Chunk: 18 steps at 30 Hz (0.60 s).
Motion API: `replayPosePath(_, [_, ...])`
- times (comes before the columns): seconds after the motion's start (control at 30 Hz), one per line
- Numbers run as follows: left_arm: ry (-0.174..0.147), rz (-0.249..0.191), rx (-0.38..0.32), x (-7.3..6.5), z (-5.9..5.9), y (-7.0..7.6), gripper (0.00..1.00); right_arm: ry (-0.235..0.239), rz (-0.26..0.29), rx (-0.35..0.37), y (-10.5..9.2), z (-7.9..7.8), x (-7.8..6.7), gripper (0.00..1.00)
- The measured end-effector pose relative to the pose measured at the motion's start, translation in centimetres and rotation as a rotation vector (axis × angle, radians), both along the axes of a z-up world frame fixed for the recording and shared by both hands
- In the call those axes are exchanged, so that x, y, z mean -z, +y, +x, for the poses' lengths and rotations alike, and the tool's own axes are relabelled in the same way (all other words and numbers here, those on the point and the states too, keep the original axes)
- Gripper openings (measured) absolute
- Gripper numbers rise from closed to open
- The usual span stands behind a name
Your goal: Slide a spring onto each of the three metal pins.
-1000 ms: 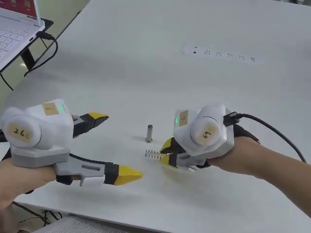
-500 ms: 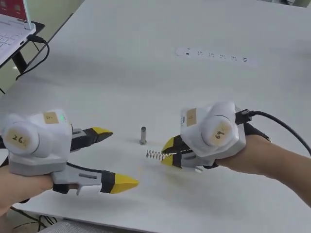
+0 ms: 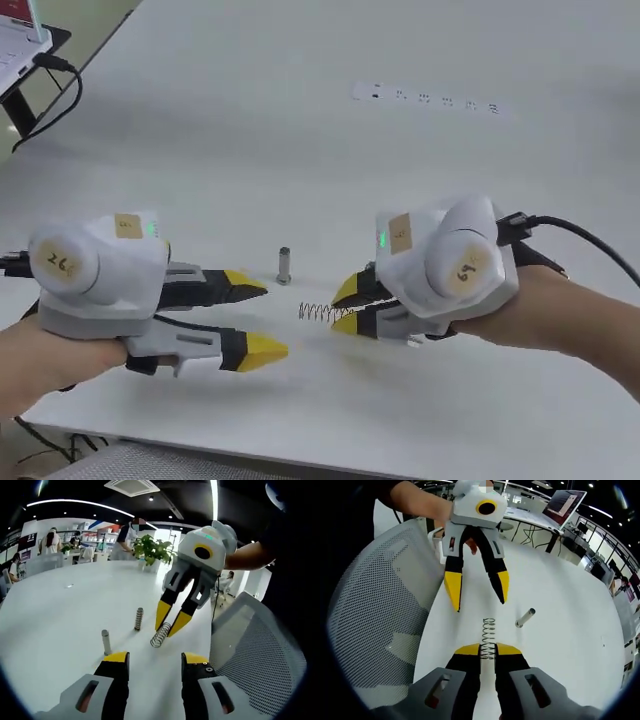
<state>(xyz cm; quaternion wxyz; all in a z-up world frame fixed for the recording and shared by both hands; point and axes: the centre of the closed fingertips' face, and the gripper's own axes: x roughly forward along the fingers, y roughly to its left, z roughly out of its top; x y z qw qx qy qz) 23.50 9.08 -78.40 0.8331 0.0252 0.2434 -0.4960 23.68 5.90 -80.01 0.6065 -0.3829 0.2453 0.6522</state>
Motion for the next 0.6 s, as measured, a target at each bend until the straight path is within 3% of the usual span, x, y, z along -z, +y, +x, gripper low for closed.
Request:
replayPosePath(0.27, [-0.016,-0.023,0.067,-0.6,0.5,-2.1,0.25,-0.016,0.034,-0.016,0.1,-0.2,-0.8,0.07])
replayPosePath(0.6, [-0.027,-0.050,0.097,-1.3,0.6,-3.3,0.13,-0.034,0.067,-0.038,0.2,-0.4,-1.7,0.07])
